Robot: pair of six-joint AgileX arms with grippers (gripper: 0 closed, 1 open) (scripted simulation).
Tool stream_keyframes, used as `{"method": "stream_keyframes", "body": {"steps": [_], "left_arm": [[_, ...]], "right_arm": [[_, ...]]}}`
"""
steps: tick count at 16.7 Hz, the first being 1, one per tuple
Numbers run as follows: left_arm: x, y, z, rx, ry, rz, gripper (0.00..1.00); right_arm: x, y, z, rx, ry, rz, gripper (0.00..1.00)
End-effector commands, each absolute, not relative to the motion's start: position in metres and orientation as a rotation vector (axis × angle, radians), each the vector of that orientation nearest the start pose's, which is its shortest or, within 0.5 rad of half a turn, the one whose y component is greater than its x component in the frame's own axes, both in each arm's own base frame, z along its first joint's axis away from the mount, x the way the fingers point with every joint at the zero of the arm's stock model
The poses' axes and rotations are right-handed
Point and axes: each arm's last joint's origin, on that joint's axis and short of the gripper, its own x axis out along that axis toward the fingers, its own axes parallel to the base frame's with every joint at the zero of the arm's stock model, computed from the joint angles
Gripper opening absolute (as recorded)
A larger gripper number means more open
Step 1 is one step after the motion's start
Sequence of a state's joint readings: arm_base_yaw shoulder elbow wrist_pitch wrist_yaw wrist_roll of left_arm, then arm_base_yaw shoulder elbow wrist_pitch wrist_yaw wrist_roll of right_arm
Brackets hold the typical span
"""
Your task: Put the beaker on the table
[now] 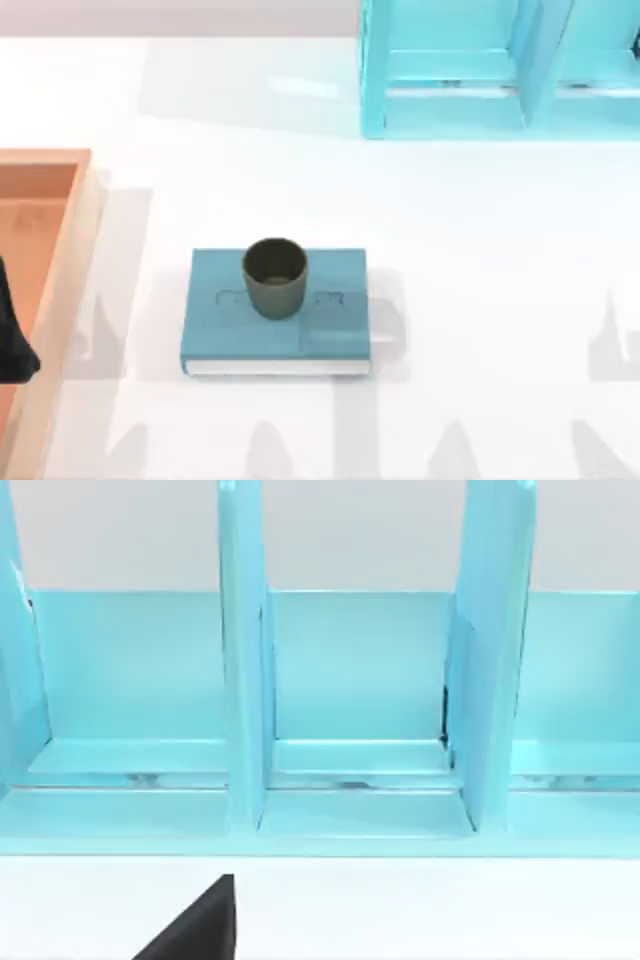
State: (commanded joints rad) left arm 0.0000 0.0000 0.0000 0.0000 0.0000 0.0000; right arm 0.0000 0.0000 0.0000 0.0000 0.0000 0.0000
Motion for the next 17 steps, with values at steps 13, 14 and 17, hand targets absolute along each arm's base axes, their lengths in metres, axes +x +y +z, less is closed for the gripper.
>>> {"method": "stream_keyframes", "body": {"steps": [13,14,17], "left_arm": [[0.106,-0.001,0.16,0.0,0.0,0.0,1.0],[0.106,-0.001,0.16,0.0,0.0,0.0,1.0],[0.106,-0.001,0.16,0.0,0.0,0.0,1.0]], "right_arm": [[0.132,0.03,0.257,0.141,0.349,0.159,1.0],[0.142,0.037,0.267,0.15,0.426,0.171,1.0],[0.177,0.068,0.288,0.148,0.69,0.19,1.0]]}}
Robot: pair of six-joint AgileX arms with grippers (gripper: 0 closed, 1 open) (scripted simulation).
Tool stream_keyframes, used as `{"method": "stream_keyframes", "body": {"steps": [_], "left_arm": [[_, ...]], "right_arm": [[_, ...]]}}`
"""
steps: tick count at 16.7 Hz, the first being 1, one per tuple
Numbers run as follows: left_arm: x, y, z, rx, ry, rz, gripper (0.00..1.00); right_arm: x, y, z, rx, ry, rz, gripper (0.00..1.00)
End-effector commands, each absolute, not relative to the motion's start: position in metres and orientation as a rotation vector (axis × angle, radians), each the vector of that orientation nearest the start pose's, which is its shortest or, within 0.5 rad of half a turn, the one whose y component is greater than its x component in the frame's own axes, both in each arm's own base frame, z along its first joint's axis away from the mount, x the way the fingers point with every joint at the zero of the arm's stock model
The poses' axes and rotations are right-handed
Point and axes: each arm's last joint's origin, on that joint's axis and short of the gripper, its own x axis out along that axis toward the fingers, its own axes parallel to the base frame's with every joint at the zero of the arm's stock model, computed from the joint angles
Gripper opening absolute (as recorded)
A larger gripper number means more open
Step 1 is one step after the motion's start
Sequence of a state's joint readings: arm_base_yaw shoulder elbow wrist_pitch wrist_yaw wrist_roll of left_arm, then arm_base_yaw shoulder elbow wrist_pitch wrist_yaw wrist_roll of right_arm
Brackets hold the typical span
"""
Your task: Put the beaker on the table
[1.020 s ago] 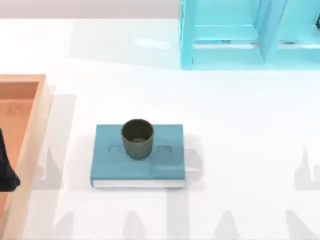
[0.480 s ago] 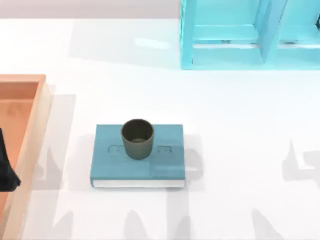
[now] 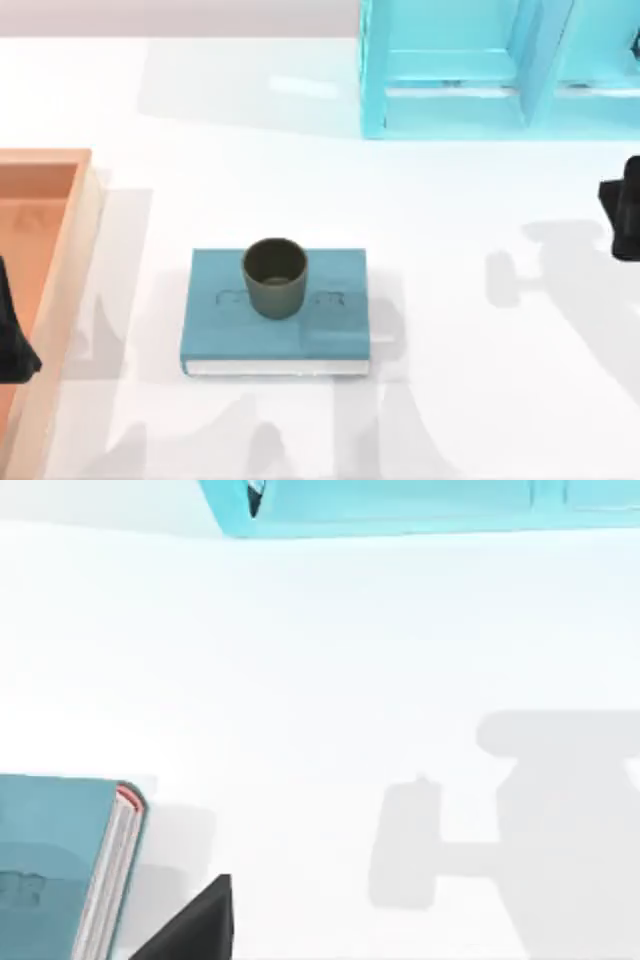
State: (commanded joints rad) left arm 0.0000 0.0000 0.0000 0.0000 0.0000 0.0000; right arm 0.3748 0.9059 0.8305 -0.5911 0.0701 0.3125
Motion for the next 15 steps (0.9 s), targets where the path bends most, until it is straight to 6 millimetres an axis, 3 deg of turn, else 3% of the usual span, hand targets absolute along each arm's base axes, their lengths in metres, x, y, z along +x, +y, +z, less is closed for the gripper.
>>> {"method": "stream_keyframes", "body": {"steps": [4,8,11,15], "left_arm": [[0.106,-0.001,0.16,0.0,0.0,0.0,1.0],[0.106,-0.001,0.16,0.0,0.0,0.0,1.0],[0.106,-0.001,0.16,0.0,0.0,0.0,1.0],[0.106,-0.001,0.16,0.0,0.0,0.0,1.0]], "right_arm": [[0.23,0.133,0.292,0.076,1.064,0.157,1.0],[0.27,0.216,0.276,-0.034,1.338,0.072,1.0],[0.286,0.279,0.261,-0.094,1.431,0.007,1.0],[0.287,0.346,0.253,-0.097,1.419,-0.034,1.0]]}}
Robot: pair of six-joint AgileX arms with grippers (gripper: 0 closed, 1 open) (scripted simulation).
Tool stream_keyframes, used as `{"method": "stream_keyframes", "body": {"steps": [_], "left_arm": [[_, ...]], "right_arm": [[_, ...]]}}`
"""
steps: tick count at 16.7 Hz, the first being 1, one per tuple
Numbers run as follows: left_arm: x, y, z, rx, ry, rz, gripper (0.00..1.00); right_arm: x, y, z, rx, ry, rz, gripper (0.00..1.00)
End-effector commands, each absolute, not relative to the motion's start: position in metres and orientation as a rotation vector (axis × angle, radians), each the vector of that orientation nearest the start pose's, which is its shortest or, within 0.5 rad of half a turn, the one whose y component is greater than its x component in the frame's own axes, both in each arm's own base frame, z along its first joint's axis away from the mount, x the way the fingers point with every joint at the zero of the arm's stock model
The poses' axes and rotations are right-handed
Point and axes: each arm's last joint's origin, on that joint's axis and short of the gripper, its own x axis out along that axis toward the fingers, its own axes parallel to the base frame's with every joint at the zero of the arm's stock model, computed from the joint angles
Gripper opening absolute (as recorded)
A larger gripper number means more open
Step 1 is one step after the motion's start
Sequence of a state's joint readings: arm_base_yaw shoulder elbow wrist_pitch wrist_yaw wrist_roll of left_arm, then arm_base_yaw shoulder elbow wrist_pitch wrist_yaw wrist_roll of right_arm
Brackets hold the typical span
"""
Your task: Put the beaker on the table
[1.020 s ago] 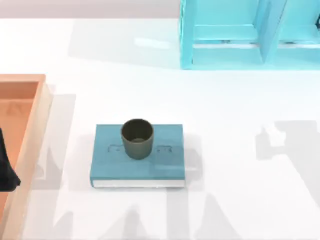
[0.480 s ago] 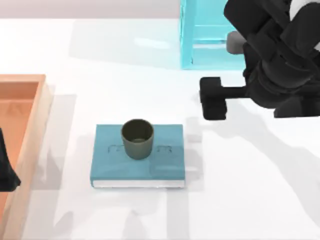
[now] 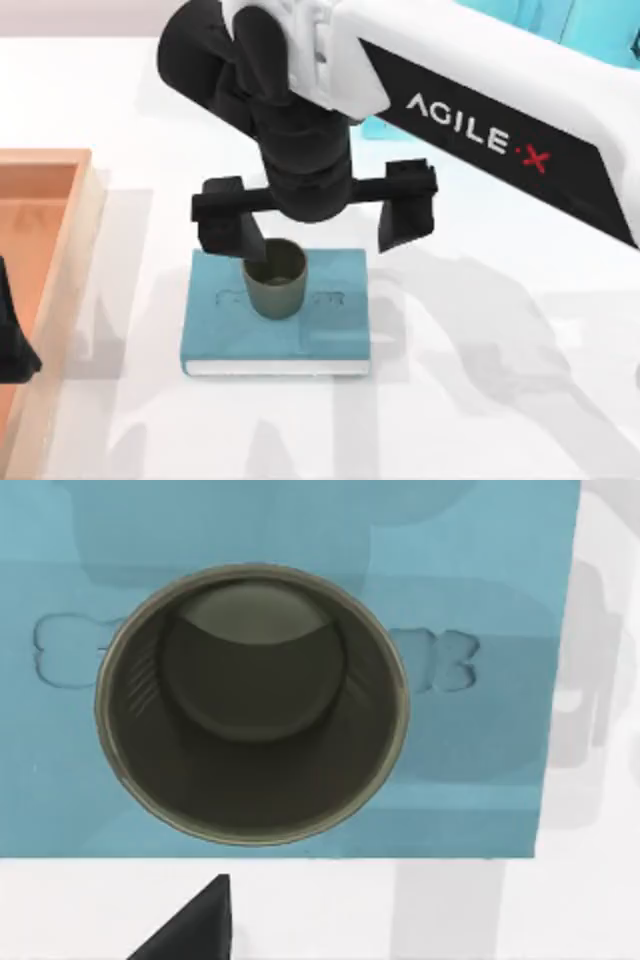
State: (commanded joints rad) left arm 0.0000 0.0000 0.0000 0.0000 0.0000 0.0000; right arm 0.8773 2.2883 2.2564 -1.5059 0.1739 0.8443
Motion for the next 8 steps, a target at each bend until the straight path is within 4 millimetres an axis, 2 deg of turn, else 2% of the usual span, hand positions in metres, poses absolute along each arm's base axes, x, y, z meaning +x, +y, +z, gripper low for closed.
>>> {"method": "stream_keyframes", "body": {"steps": [4,8], "left_arm": [[0.106,-0.001,0.16,0.0,0.0,0.0,1.0],[0.106,-0.001,0.16,0.0,0.0,0.0,1.0]], "right_arm": [[0.275,0.385,0.262,-0.036,1.335,-0.023,1.0],[0.266,0.4,0.271,0.012,1.276,-0.007,1.0]]}}
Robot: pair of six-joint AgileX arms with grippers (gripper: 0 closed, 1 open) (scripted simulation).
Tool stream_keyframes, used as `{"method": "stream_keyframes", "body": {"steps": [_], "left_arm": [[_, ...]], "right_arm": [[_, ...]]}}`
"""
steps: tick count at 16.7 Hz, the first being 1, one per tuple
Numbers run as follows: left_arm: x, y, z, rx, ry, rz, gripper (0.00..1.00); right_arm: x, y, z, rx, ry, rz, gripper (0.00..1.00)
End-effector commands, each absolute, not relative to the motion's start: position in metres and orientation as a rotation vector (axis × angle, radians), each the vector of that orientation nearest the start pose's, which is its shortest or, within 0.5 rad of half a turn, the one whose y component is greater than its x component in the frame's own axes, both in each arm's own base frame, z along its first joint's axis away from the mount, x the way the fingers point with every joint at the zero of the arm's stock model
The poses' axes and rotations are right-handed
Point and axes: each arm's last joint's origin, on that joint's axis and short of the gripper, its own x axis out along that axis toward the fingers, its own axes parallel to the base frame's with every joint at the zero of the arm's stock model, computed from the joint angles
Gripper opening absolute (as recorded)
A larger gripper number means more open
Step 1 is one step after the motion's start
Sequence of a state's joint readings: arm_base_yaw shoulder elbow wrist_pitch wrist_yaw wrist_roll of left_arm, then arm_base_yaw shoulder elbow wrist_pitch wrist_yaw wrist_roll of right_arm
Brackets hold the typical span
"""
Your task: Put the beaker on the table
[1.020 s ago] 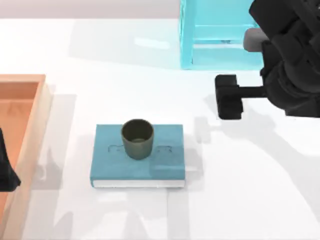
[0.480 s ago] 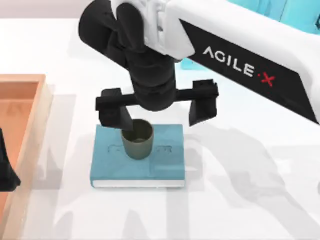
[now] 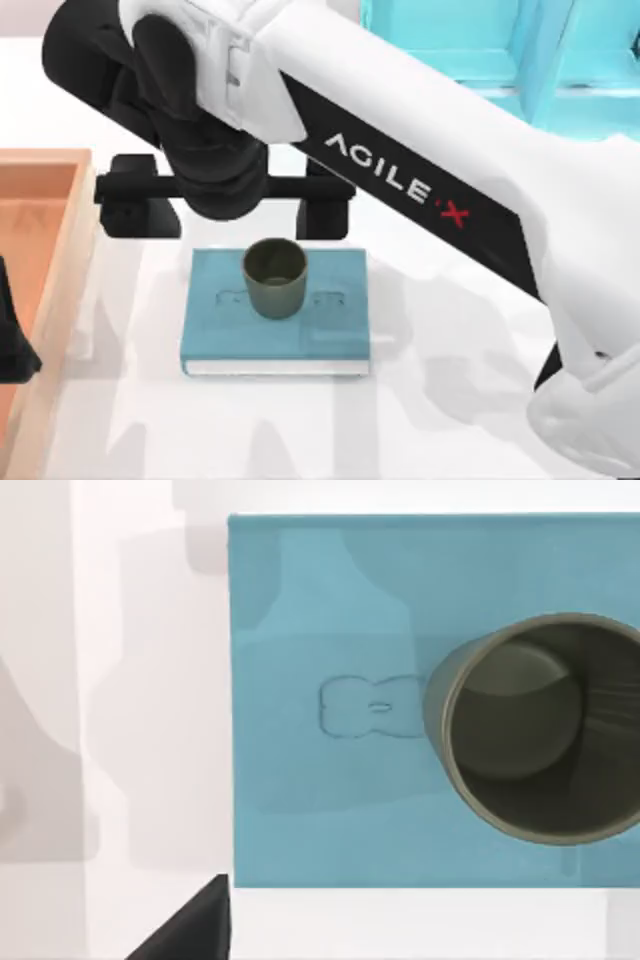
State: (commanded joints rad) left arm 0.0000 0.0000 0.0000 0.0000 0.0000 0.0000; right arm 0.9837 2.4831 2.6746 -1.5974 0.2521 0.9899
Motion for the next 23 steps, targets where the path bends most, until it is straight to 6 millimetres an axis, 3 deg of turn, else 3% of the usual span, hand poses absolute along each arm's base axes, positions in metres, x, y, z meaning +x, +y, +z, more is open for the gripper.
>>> {"method": "stream_keyframes", "body": {"steps": [8,11,17,23], "left_arm": [[0.106,-0.001,0.16,0.0,0.0,0.0,1.0],[0.106,-0.001,0.16,0.0,0.0,0.0,1.0],[0.106,-0.001,0.16,0.0,0.0,0.0,1.0],[0.106,-0.001,0.16,0.0,0.0,0.0,1.0]], "right_arm": [[0.269,0.399,0.27,0.019,1.271,-0.005,1.0],[0.277,0.402,0.251,0.02,1.268,-0.001,1.0],[0.293,0.402,0.186,0.014,1.273,-0.006,1.0],[0.295,0.401,0.176,0.015,1.272,-0.005,1.0]]}}
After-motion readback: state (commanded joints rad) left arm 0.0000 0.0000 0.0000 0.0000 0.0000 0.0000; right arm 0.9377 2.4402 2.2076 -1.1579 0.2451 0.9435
